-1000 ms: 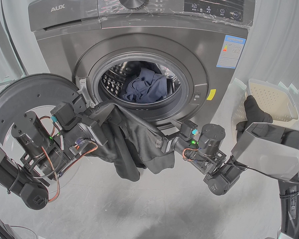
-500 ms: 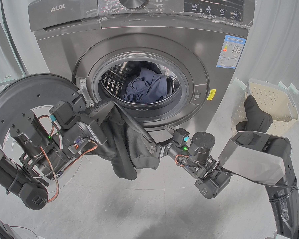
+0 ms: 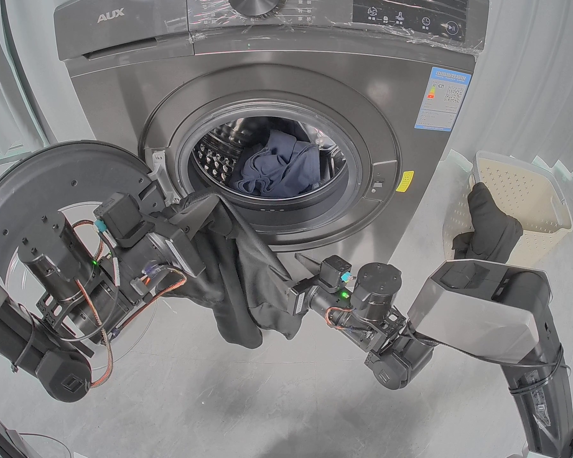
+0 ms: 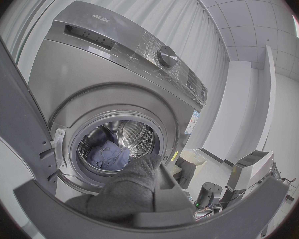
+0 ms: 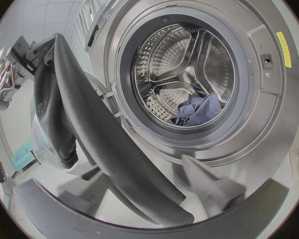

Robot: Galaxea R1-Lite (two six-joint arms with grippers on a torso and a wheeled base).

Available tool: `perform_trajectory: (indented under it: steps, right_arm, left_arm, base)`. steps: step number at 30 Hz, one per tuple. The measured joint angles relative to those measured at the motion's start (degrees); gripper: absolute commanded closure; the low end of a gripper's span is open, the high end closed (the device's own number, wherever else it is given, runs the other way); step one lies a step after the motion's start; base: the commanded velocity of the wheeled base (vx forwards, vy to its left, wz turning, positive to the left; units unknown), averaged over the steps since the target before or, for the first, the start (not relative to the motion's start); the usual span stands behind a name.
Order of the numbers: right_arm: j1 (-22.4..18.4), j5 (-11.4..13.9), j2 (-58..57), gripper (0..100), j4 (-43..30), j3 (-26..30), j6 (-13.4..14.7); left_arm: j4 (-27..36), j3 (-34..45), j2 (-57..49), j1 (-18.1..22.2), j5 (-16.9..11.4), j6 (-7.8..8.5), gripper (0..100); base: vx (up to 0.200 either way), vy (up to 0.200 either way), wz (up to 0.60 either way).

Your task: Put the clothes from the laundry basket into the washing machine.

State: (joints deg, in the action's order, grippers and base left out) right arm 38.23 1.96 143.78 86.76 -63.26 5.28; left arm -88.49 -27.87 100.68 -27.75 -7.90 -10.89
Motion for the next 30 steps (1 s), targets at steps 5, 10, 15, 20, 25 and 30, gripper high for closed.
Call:
perform_trajectory:
  steps: [5, 10, 15, 20, 25, 30]
  right_arm:
    - [0.0, 0.0, -0.2, 100, 0.1, 0.4, 0.0]
    - [-0.3, 0.0, -2.8, 100, 0.4, 2.6, 0.0]
    - [-0.9, -0.2, -8.3, 100, 0.3, 7.5, 0.2]
    - [-1.4, -0.7, -16.2, 100, 0.0, 13.5, 0.4]
    - [-2.7, -1.4, -25.0, 100, -0.3, 18.7, 0.7]
    - [-4.1, -1.7, -32.6, 100, 0.0, 22.7, 1.8]
  left_arm:
    - [0.0, 0.0, 0.0, 0.1, 0.0, 0.00, 100]
    - [0.0, 0.0, 0.0, 0.4, 0.0, -0.04, 100]
    - [0.0, 0.1, 0.0, 1.1, -0.2, -0.09, 100]
    - [0.0, 0.1, 0.0, 1.7, -0.3, -0.13, 100]
    - [0.0, 0.3, -0.6, 2.0, -0.4, -0.11, 100]
    - [0.0, 0.8, -2.1, 2.1, -1.0, -0.09, 100]
  base:
    - [0.000, 0.000, 0.00]
    - [0.000, 0.000, 0.00]
    - [0.000, 0.000, 0.00]
    - [0.000, 0.000, 0.00]
    - [0.000, 0.000, 0.00]
    - [0.000, 0.000, 0.00]
